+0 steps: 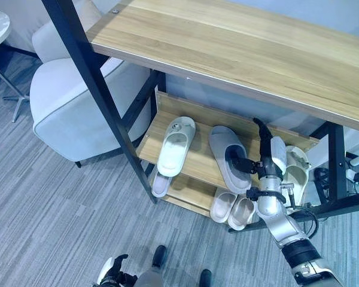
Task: Arrange the slippers neatly on the shoe rack.
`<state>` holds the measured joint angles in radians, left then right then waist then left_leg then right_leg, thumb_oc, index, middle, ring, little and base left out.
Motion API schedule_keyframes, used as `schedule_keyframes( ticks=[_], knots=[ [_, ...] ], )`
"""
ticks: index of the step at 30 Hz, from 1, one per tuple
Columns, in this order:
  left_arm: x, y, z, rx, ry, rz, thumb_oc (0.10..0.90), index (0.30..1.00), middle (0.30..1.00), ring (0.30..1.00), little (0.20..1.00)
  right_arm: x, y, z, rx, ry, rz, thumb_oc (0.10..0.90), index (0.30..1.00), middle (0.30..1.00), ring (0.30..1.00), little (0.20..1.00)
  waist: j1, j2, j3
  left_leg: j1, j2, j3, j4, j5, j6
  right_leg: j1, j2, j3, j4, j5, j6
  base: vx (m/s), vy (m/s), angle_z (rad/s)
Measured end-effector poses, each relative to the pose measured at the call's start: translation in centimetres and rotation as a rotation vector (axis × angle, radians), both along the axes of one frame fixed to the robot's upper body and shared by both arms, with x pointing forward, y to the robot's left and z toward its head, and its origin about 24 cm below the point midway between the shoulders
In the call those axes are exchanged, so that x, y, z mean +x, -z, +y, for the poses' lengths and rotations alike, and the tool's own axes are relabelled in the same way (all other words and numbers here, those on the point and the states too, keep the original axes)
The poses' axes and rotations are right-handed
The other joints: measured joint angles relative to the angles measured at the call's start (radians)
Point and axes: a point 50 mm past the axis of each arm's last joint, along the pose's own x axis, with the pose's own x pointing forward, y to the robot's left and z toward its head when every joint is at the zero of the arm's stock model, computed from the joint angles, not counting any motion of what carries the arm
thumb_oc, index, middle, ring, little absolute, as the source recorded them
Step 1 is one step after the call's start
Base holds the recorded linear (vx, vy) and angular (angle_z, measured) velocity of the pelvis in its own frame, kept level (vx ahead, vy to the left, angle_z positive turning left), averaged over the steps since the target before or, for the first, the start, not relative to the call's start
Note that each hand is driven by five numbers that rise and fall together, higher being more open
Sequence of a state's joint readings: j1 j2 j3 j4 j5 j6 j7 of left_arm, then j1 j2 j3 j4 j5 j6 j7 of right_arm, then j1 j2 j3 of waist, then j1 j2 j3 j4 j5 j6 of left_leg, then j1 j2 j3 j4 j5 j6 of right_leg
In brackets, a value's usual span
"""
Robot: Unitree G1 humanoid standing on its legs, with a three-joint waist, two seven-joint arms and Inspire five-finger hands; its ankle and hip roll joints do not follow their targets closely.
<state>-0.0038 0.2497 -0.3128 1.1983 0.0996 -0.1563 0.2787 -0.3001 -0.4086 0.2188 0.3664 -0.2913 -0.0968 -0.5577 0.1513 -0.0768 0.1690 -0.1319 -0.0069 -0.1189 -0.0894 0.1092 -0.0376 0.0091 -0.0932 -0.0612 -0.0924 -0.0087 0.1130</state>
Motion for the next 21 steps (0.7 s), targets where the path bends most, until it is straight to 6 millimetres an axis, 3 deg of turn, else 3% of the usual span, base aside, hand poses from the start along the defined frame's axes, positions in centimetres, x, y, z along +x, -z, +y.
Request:
schedule_keyframes(
  ticks=[4, 13, 21],
  knots=[
    [0.0, 0.0, 0.0, 0.001, 0.000, -0.001, 0.800, 0.900, 0.900, 0.900, 0.900, -0.3, 1.0, -0.2, 0.011, 0.013, 0.048, 0.800, 0.900, 0.900, 0.900, 0.900, 0.000, -0.001, 0.001, 0.000, 0.000, -0.001, 0.000, 0.000, 0.000, 0.000, 0.000, -0.002, 0.000, 0.000, 0.000, 0.00, 0.000, 0.00],
    [-0.1, 0.0, 0.3, 0.003, -0.023, 0.001, 0.800, 0.900, 0.900, 0.900, 0.900, -0.2, 2.2, 1.7, 0.308, 0.007, 0.076, 0.800, 0.900, 0.900, 0.900, 0.900, 0.001, -0.011, 0.006, -0.002, 0.000, 0.001, 0.000, 0.000, 0.000, -0.003, 0.000, 0.000, 0.000, 0.000, 0.000, 0.00, 0.000, 0.00],
    [-0.3, 0.1, 0.3, 0.011, -0.039, 0.005, 0.800, 0.900, 0.900, 0.900, 0.900, 0.5, 1.7, 2.4, 0.472, 0.001, 0.052, 0.800, 0.900, 0.900, 0.900, 0.900, 0.002, -0.015, 0.009, -0.024, -0.001, 0.000, 0.000, 0.001, 0.001, -0.023, -0.001, -0.002, 0.000, 0.000, 0.000, 0.00, 0.000, 0.00]
  ],
)
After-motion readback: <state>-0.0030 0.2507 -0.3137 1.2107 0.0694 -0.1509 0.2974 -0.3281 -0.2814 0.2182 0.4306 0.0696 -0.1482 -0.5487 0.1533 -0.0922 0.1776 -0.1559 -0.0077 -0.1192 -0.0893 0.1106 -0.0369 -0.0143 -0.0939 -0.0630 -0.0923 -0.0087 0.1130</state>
